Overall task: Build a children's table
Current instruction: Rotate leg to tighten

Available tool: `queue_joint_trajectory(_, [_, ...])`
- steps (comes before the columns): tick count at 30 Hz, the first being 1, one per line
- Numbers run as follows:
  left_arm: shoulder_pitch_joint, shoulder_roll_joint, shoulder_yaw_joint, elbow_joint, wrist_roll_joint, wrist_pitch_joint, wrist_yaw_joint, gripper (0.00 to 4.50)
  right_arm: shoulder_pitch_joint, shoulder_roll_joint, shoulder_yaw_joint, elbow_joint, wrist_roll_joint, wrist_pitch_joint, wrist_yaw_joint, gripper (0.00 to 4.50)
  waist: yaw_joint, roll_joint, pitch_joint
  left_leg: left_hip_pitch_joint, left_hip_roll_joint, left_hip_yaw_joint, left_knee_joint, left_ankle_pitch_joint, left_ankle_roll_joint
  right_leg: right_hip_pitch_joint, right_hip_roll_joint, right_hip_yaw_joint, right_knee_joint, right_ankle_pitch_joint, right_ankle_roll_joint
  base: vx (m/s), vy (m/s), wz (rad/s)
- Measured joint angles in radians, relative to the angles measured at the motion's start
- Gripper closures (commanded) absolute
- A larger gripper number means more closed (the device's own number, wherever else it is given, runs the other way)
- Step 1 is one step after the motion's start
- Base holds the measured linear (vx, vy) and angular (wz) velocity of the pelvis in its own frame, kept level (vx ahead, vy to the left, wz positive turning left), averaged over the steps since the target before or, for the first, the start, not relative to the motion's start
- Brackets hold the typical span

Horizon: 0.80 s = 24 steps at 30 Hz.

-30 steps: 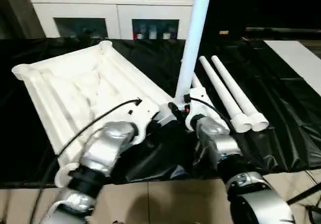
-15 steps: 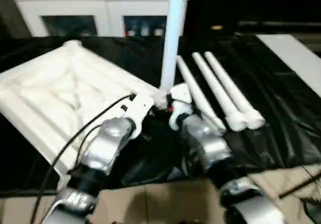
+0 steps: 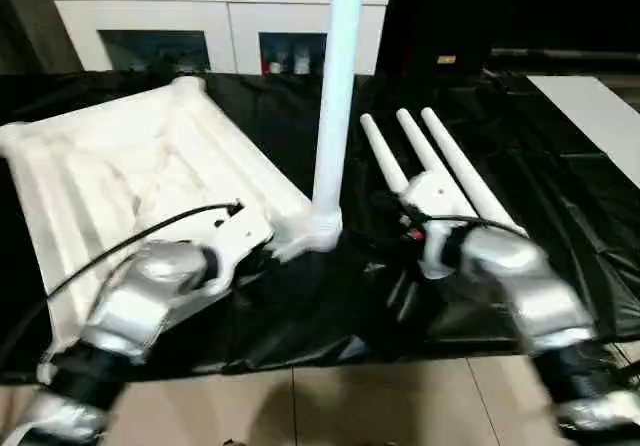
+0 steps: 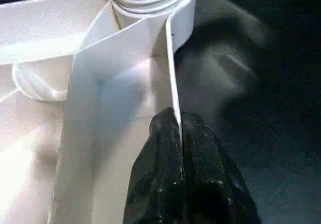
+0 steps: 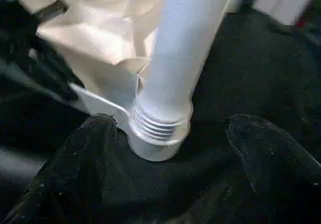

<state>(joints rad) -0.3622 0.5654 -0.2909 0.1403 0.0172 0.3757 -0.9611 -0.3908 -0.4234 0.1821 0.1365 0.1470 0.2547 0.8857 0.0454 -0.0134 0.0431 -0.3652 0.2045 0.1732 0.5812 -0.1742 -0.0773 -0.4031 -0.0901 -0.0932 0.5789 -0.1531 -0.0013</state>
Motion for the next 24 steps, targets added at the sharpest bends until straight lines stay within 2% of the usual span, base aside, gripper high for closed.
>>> queue_joint_trajectory(3, [0.002,0.018,-0.022,-0.009,-0.015,-0.027,-0.069,4.50,0.003,-0.024,0.006,-0.001,0.007,0.005,0.073,0.54,0.014,0.000,0.000,-0.001,0.000,0.003,0.001,0.000,0.000,0.001,0.000,0.004,0.000,0.000,0.000,0.000,0.000,0.00])
queue_joint_trajectory(6, [-0.002,0.012,-0.043,-0.013,-0.022,-0.046,-0.094,4.50,-0.001,-0.044,0.042,0.001,0.016,0.003,0.143,0.54,0.020,0.000,0.000,-0.001,0.000,0.005,0.001,0.000,0.000,0.004,0.000,0.007,0.000,0.000,0.000,0.000,0.000,0.00])
queue_joint_trajectory(11, [-0.020,0.002,-0.065,0.003,-0.019,-0.074,-0.116,4.50,-0.032,-0.054,0.082,0.069,0.004,-0.029,0.194,0.54,0.018,-0.001,0.000,-0.002,0.000,0.006,0.003,0.000,0.001,0.004,0.000,0.010,0.001,0.000,0.000,0.000,0.000,0.00])
queue_joint_trajectory(14, [-0.033,-0.007,-0.074,0.016,-0.013,-0.080,-0.122,4.50,-0.083,-0.019,0.111,0.184,-0.064,-0.084,0.164,0.54,0.015,-0.001,0.000,-0.003,0.000,0.006,0.003,0.000,0.001,0.002,0.000,0.009,0.002,0.000,0.000,0.000,0.000,0.00])
queue_joint_trajectory(16, [-0.035,-0.010,-0.081,0.017,-0.012,-0.090,-0.125,4.50,-0.097,-0.009,0.126,0.229,-0.084,-0.109,0.155,0.54,0.017,-0.001,0.000,-0.003,0.000,0.006,0.004,0.000,0.001,0.003,0.000,0.009,0.003,0.000,0.000,0.000,0.000,0.00])
queue_joint_trajectory(24, [-0.046,-0.011,-0.088,0.038,-0.002,-0.120,-0.129,4.50,-0.131,0.032,0.128,0.332,-0.078,-0.146,0.142,0.54,0.017,-0.001,0.000,-0.003,0.000,0.006,0.005,0.000,0.001,0.002,-0.001,0.011,0.007,0.002,-0.004,0.000,0.000,0.00])
